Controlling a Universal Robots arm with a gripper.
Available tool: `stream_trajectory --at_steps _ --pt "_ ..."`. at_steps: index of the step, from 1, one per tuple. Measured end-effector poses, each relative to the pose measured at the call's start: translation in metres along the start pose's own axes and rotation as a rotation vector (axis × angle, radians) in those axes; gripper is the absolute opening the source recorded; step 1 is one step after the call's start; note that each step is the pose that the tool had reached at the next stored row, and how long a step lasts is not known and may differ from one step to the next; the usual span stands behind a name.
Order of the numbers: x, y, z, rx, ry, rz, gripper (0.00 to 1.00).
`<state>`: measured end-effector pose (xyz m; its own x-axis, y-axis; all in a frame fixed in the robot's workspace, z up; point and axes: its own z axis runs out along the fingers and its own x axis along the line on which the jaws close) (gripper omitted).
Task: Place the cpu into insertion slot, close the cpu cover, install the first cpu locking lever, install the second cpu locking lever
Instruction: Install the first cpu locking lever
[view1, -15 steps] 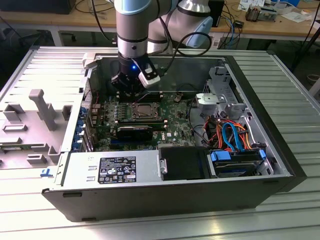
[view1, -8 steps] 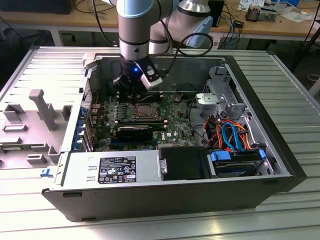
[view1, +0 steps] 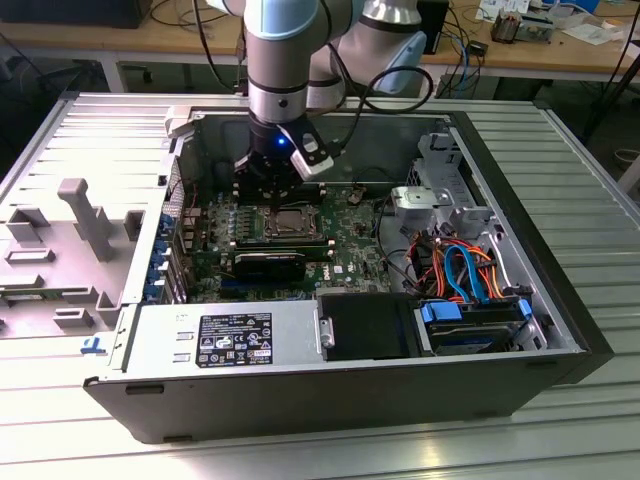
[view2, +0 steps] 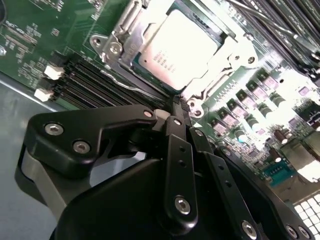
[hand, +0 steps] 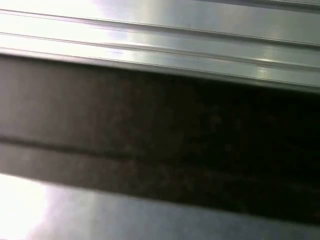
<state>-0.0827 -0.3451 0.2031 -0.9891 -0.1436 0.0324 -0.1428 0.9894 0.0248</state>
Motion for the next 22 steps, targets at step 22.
stream_trajectory --at_steps 22 --pt "-0.0347 -0.0051 0.0018 -0.0019 0.0002 -0.031 0.11"
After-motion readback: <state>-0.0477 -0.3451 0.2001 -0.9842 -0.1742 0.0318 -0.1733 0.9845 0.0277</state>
